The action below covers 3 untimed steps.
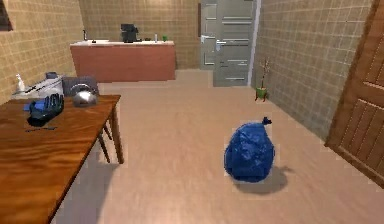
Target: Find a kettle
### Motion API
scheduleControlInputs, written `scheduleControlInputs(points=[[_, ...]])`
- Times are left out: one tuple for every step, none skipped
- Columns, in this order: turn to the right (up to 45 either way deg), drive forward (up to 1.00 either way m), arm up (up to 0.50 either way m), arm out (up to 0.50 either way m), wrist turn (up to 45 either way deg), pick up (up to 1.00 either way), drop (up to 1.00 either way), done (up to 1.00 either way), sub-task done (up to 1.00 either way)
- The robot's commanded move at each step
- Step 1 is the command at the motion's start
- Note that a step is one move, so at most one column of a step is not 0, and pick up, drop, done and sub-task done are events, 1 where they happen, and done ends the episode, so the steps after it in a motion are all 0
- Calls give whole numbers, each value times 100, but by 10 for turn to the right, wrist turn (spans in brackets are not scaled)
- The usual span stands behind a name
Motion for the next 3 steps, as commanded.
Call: scheduleControlInputs(points=[[0,95,0,0,0,0,0,0,0],[-450,0,0,0,0,0,0,0,0],[0,0,0,0,0,0,0,100,0]])
